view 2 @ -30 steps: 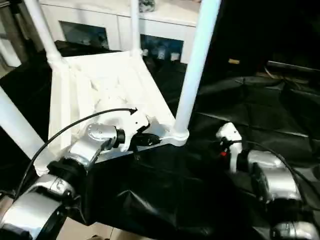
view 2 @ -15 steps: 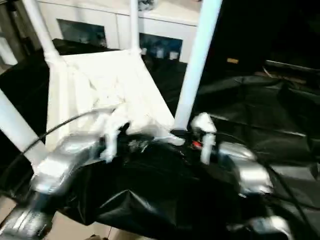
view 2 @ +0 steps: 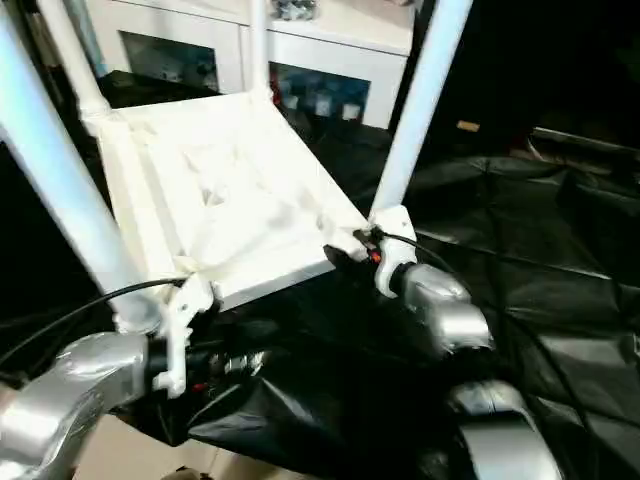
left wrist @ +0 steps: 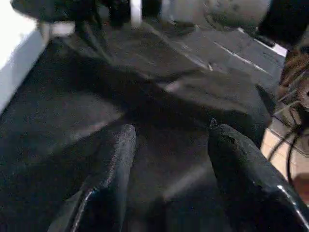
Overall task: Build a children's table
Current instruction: Rotate table base
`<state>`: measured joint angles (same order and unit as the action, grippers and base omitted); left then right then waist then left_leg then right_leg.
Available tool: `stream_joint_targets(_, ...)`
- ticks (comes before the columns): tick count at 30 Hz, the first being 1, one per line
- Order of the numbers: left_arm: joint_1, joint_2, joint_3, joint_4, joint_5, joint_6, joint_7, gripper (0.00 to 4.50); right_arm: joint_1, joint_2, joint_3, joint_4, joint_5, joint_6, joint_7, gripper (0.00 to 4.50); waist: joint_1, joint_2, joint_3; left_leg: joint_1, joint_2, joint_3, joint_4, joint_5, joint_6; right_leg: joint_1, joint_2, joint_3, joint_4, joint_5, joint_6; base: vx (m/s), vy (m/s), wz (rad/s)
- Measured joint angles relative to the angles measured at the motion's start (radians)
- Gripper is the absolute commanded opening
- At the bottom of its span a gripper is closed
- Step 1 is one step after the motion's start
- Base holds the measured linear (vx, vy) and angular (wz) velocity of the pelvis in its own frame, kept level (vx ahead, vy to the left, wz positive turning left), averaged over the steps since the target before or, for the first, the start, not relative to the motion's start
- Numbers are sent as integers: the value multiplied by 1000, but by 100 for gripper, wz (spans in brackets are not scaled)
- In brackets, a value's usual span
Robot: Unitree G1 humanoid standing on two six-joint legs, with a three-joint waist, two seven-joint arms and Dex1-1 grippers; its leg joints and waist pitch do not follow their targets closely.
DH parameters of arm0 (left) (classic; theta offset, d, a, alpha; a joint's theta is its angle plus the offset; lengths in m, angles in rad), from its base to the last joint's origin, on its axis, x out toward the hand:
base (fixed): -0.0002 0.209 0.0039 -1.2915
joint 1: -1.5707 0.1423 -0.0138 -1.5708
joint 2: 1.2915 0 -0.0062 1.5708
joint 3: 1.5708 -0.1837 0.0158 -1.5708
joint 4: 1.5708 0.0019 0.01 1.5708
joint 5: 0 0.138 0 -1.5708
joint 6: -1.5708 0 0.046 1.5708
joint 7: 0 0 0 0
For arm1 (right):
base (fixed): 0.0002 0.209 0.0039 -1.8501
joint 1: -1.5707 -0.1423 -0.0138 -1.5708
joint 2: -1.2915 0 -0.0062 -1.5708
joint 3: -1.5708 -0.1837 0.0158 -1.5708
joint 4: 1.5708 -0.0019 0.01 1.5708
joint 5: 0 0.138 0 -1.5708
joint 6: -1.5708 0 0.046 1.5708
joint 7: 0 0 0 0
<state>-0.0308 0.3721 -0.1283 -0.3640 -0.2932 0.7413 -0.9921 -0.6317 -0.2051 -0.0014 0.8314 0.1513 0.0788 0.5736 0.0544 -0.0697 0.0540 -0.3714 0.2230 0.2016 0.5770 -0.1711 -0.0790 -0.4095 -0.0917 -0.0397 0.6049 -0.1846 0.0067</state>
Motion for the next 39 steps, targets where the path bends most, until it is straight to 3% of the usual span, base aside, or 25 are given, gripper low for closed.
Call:
stream_joint_targets(5, 68, 120, 37, -63, -48, 56, -45, 340, -70, 17, -11, 132, -28, -51, -117, 360, 3, -17, 0, 0, 0, 0, 2, 1, -2, -1, 0, 0, 7, -3, 4, 0, 0, 0)
stream_joint_targets(10, 132, 220, 107, -95, -68, 64, -79, 374, -119, 11, -43, 243, -37, -93, -215, 360, 5, -19, 0, -1, 0, 0, 4, 2, -3, 0, 1, 1, 7, -3, 5, 0, 0, 0)
stream_joint_targets(14, 208, 300, 205, -108, -84, 49, -98, 390, -136, -18, -70, 301, -37, -133, -241, 360, 4, -19, 0, -2, 0, 0, 6, 1, -3, -1, 1, 1, 9, -3, 5, 0, 0, 0)
stream_joint_targets(16, 212, 313, 252, -96, -86, 25, -97, 423, -138, -30, -73, 311, -36, -146, -227, 360, 2, -20, 0, -2, 0, -1, 7, 1, -3, 0, 2, 1, 10, -3, 5, 0, 0, 0)
stream_joint_targets(20, 127, 290, 350, -31, -118, -59, -91, 431, -113, -27, -77, 276, -26, -184, -107, 360, 0, -22, -2, -2, 1, -2, 9, 2, -3, 0, 2, 1, 13, -3, 4, 0, 0, 0)
stream_joint_targets(24, 42, 224, 372, 3, -183, -95, -79, 441, -32, -31, -68, 186, -12, -199, -33, 360, 6, -23, -2, -2, 1, -2, 11, 2, -3, 1, 2, 1, 13, -2, 4, 0, 0, 0)
stream_joint_targets(33, -147, 73, 275, 120, -205, -175, -34, 441, 44, -74, -73, 190, -53, -185, -189, 360, 3, -16, 0, 0, 0, -3, 14, 2, -4, 1, 3, 1, 19, -2, 3, 0, 0, 0)
stream_joint_targets(39, -240, -13, 198, 201, -203, -195, -31, 441, 66, -38, -50, 191, -86, -172, -217, 360, -14, 2, 4, 2, 0, -4, 14, 2, -4, 1, 3, 1, 22, -1, 2, 0, 0, 0)
